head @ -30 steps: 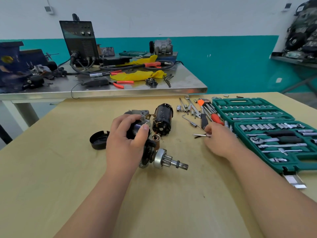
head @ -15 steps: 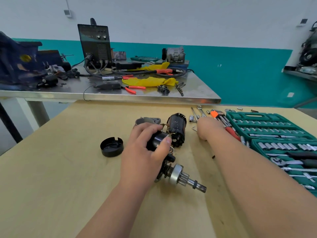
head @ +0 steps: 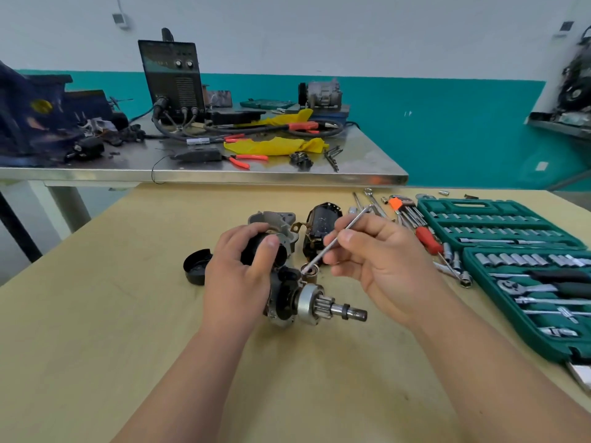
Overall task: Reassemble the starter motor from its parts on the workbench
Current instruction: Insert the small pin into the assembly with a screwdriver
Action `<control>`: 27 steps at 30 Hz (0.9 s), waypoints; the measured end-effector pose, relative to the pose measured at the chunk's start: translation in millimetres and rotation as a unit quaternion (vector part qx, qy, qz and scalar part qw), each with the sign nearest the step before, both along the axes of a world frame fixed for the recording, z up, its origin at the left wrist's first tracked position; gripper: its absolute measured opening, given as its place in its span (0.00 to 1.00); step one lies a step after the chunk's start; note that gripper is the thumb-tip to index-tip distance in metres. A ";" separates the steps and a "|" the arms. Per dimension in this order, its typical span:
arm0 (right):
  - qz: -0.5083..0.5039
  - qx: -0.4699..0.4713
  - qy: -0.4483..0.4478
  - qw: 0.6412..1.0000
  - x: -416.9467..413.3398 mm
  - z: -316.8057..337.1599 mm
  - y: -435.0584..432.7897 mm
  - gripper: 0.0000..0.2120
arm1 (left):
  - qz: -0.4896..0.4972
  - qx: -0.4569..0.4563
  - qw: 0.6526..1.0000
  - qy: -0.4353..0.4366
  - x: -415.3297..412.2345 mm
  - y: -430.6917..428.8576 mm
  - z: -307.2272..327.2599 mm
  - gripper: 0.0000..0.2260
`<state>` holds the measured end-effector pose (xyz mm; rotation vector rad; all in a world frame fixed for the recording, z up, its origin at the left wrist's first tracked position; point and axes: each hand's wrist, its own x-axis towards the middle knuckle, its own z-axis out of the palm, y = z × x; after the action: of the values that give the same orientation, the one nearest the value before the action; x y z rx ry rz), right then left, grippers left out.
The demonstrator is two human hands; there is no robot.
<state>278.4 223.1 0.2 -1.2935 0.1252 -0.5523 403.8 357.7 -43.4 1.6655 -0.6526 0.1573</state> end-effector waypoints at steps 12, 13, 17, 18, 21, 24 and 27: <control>-0.156 -0.042 0.022 0.987 5.7 -13.4 48.7 0.07 | 0.019 -0.004 1.000 -0.010 -9.1 17.5 1.8 0.09; -0.163 -0.039 0.023 0.986 6.5 -15.8 49.7 0.07 | 0.025 -0.002 1.000 -0.008 -9.0 17.8 1.9 0.08; -0.172 -0.043 0.032 0.984 7.5 -22.9 47.0 0.07 | 0.042 0.005 0.999 0.016 -6.1 19.1 1.6 0.07; -0.173 -0.045 0.032 0.983 7.6 -24.3 46.7 0.07 | 0.043 0.005 0.999 0.020 -5.7 19.5 1.1 0.07; -0.169 -0.043 0.032 0.984 9.2 -28.0 48.1 0.07 | 0.046 0.006 0.999 0.018 -5.6 19.8 0.1 0.05; -0.165 -0.030 0.032 0.985 11.0 -29.6 49.4 0.07 | 0.047 0.009 0.999 0.017 -6.3 19.9 -0.1 0.05; -0.160 -0.017 0.028 0.987 10.5 -30.3 51.1 0.07 | 0.050 0.008 0.998 0.024 -6.5 19.6 0.5 0.05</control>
<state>288.8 274.2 -30.1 -1.3310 0.3754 -0.7940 397.2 377.3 -42.9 1.7125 -0.5351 0.1842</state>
